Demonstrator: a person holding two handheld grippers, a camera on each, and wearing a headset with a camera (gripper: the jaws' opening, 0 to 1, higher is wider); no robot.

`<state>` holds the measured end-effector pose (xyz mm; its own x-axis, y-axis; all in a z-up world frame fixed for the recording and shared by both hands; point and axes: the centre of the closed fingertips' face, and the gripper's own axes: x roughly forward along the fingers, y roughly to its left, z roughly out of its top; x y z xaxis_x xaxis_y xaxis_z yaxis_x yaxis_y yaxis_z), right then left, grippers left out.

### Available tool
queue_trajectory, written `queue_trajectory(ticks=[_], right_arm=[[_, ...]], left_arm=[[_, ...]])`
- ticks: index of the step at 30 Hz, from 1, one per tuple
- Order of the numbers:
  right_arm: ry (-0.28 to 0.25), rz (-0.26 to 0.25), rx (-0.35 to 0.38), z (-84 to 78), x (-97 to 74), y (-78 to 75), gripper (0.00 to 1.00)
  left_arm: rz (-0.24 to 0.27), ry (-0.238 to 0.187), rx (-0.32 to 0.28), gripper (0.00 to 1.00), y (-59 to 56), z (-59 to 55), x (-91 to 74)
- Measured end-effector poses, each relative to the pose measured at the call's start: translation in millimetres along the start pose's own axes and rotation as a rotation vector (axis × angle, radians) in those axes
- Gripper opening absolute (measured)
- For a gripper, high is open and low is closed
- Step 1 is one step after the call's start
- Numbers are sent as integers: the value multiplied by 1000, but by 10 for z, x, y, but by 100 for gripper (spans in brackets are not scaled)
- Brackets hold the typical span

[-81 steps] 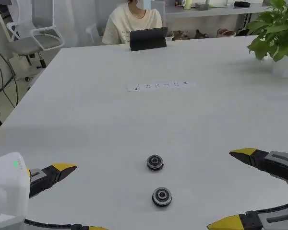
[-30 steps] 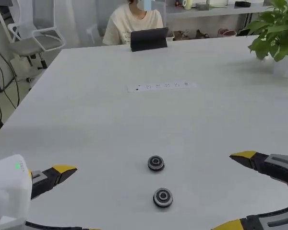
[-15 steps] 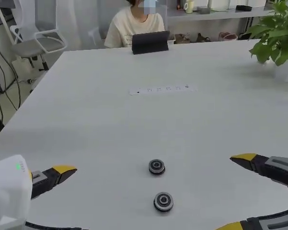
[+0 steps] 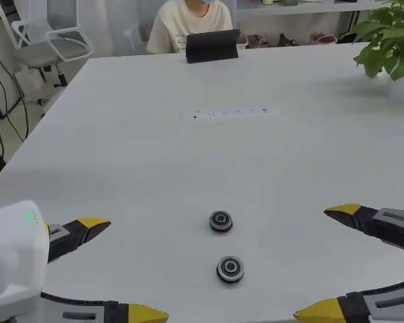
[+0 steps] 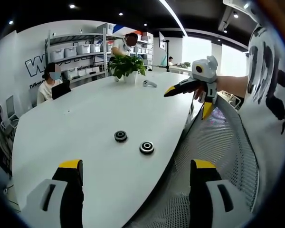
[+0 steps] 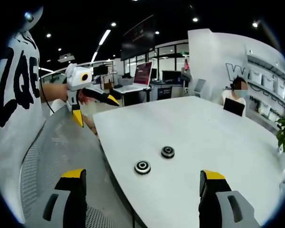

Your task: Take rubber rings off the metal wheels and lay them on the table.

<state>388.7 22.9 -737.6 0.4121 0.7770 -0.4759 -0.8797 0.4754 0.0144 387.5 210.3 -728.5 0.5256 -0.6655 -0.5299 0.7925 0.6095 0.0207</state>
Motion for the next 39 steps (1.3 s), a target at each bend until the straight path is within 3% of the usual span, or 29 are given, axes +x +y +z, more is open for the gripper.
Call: queue_trajectory(ticks=[12, 29, 31, 34, 39], right_arm=[[6, 3, -14, 5, 56, -82, 99], [-10, 16, -35, 59, 112, -108, 99], [-14, 16, -35, 63, 116, -121, 98], [-21, 19, -30, 79, 124, -137, 97], [-30, 29, -46, 109, 169, -158, 97]], left_arm=[[4, -11, 9, 92, 103, 59, 69], [-10, -17, 37, 90, 98, 113, 144], [-33, -12, 51, 90, 68, 105, 165], [-28, 16, 96, 90, 98, 73, 182], [-36, 15, 122, 89, 110, 92, 214]])
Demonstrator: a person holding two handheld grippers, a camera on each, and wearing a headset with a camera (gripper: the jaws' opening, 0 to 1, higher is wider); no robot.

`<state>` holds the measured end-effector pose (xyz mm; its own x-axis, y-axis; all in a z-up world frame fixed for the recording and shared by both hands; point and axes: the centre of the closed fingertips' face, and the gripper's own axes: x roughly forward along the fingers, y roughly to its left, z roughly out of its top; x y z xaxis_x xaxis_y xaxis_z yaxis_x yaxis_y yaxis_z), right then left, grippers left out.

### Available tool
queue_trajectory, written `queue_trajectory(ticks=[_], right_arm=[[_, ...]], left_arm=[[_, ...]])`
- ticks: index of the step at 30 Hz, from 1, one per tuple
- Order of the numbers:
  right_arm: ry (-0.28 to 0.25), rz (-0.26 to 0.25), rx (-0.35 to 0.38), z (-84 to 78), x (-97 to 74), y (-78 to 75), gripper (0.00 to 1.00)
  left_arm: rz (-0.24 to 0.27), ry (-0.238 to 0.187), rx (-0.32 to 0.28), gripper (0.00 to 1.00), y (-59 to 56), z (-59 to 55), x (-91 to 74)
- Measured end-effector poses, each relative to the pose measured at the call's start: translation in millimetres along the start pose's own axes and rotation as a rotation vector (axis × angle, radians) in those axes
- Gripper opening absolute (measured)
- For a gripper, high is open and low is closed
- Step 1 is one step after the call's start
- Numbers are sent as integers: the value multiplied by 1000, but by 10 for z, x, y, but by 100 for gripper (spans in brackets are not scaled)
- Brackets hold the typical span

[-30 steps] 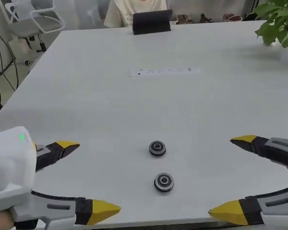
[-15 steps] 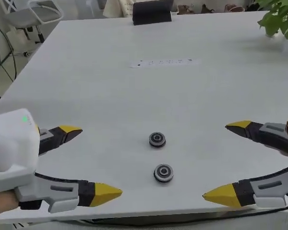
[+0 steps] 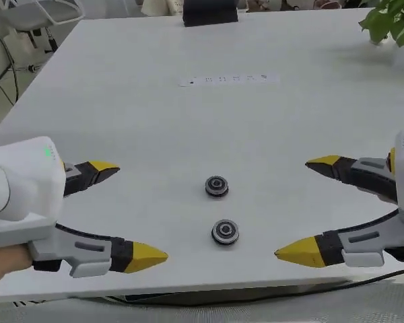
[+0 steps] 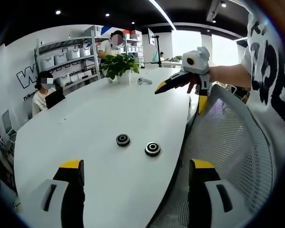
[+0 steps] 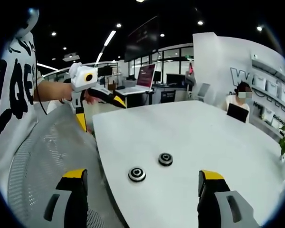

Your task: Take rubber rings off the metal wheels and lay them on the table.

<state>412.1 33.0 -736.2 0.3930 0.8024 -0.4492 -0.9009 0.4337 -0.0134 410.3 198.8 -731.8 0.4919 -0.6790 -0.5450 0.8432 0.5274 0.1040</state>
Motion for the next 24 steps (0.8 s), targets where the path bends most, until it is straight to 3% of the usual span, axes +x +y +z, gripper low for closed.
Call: queue_trajectory(ticks=[10, 24], right_arm=[[-19, 29, 3, -12, 137, -75, 92], [-4, 58, -23, -77, 271, -137, 85]], left_arm=[[-25, -1, 7, 88, 6, -17, 98], [-48, -12, 5, 82, 84, -2, 235]])
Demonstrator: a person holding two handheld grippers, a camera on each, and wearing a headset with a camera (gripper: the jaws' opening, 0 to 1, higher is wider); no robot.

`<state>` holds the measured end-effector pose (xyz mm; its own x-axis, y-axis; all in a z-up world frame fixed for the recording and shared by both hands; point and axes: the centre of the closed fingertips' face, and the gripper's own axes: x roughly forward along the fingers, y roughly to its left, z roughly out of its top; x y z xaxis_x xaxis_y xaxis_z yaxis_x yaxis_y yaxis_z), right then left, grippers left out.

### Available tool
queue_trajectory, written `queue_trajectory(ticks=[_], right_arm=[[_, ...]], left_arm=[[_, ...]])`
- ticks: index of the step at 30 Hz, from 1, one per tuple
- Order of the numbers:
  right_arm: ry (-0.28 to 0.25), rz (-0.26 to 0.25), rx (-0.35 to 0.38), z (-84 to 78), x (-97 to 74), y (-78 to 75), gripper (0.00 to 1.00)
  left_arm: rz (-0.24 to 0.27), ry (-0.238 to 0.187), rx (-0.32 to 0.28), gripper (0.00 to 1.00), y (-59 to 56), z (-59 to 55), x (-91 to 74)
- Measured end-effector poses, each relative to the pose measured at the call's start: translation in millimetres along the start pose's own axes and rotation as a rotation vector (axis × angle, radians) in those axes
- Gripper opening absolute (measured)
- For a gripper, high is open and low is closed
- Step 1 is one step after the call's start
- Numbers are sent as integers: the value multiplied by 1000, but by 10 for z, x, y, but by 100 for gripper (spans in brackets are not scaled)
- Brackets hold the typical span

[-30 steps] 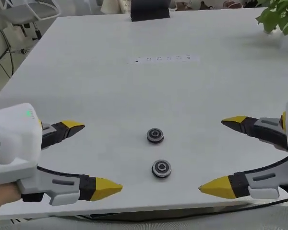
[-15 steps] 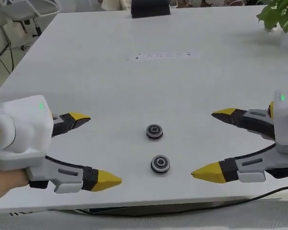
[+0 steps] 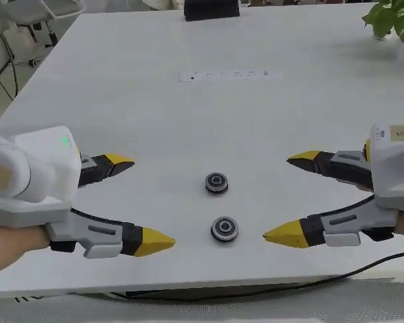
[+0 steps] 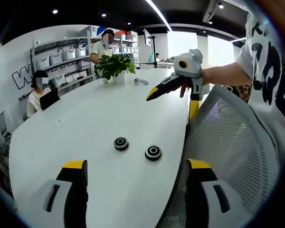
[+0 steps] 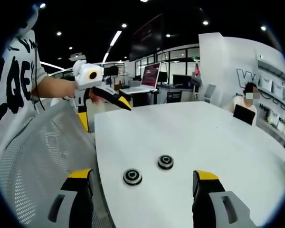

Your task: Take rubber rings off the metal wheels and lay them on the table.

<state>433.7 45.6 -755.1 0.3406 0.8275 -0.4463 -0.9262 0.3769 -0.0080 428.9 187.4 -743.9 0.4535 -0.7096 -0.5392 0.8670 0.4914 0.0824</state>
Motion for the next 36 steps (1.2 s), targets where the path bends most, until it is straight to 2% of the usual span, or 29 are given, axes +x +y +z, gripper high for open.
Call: queue_trajectory(ticks=[16, 28, 36], right_arm=[[41, 43, -25, -170, 128, 20, 72], [37, 60, -33, -201, 167, 16, 65], [39, 76, -22, -241, 197, 6, 60]], left_arm=[[-60, -3, 38, 77, -84, 47, 221], [-110, -16, 64, 71, -195, 133, 354], [-149, -3, 72, 65, -256, 119, 465]])
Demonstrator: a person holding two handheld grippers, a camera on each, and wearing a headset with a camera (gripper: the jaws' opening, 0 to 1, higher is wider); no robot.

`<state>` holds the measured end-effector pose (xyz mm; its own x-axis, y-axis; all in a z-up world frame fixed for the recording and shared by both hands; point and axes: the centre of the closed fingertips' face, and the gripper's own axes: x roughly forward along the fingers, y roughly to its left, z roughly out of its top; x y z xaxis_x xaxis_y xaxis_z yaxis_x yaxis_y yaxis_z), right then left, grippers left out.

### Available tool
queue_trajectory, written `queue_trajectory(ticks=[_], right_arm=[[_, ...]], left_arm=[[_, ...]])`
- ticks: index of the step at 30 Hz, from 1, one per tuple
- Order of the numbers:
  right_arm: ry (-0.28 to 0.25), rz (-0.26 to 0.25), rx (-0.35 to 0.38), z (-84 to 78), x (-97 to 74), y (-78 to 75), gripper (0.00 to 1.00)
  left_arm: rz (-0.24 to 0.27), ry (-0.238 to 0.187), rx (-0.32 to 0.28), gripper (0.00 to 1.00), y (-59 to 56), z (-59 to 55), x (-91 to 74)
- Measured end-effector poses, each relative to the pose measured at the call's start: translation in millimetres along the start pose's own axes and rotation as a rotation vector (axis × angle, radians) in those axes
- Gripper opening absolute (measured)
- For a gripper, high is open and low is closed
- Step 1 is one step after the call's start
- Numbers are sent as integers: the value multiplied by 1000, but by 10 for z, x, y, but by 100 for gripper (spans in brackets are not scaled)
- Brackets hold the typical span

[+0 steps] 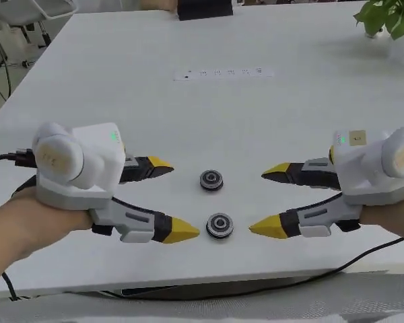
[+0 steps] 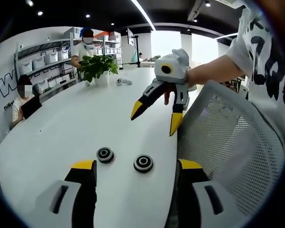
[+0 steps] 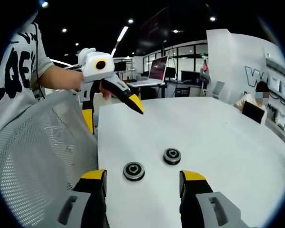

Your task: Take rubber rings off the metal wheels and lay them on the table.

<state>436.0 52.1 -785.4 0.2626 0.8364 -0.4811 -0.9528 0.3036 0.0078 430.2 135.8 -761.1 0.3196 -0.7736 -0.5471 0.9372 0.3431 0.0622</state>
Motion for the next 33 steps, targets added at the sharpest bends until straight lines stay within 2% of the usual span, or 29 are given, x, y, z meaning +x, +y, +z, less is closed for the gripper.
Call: queue_trajectory(ticks=[5, 16, 21, 27, 33], right_arm=[[5, 14, 11, -33, 30, -20, 57], [63, 72, -24, -120, 179, 40, 50], [84, 92, -37, -159, 247, 17, 47], [115, 119, -50, -230, 336, 4, 46], [117, 132, -44, -259, 403, 10, 46]], left_arm=[[-27, 11, 6, 59, -15, -9, 66], [-70, 54, 17, 54, -32, -78, 216], [-91, 67, 12, 50, -33, -105, 286], [-119, 89, 16, 43, -39, -164, 373], [-144, 106, 9, 39, -45, -216, 461]])
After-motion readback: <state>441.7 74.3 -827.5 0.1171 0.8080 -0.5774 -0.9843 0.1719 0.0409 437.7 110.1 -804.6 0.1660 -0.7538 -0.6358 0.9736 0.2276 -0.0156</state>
